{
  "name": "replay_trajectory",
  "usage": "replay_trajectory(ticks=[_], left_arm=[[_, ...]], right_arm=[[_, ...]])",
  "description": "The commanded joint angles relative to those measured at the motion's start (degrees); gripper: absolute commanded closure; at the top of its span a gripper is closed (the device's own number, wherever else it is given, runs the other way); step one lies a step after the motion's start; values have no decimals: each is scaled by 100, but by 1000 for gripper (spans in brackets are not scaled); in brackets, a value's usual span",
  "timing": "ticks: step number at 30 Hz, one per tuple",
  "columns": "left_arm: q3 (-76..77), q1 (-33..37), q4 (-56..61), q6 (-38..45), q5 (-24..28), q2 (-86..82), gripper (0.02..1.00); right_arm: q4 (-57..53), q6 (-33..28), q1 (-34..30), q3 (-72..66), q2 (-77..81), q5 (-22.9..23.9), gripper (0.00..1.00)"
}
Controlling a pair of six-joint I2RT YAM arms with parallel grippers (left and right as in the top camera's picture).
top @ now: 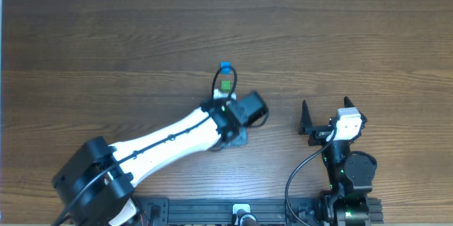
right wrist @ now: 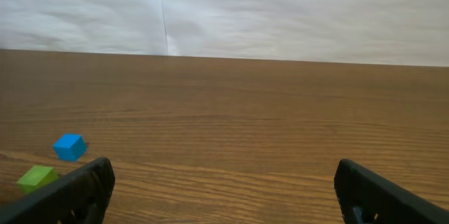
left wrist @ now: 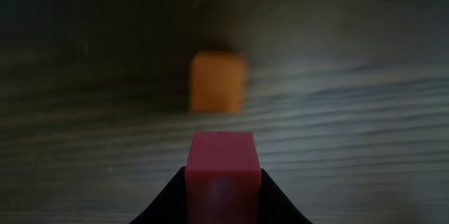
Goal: Stack Cubes
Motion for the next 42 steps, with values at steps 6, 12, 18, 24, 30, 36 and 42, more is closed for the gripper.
replay_trajectory(ticks=[6, 12, 18, 24, 30, 36, 42], left_arm=[[1115, 741, -271, 680, -120, 334, 978], [1318, 1005, -258, 846, -74, 791, 978], [1320, 1191, -221, 992, 26, 1010, 978], [1320, 1196, -201, 1032, 28, 1108, 978], [1325, 1189, -170, 1032, 70, 1217, 978], [1325, 1189, -164, 1032, 92, 1276, 978], [1325, 1189, -149, 1034, 90, 1287, 976]], right_arm=[[-20, -7, 37, -31, -50, 11, 7], [-20, -7, 37, -28, -50, 11, 7], [-20, -7, 37, -28, -50, 11, 9], [-20, -7, 37, -28, -50, 11, 9], [-20, -7, 37, -28, -50, 11, 9], [-20, -7, 37, -31, -50, 11, 7], [-20, -7, 37, -28, -50, 11, 7]])
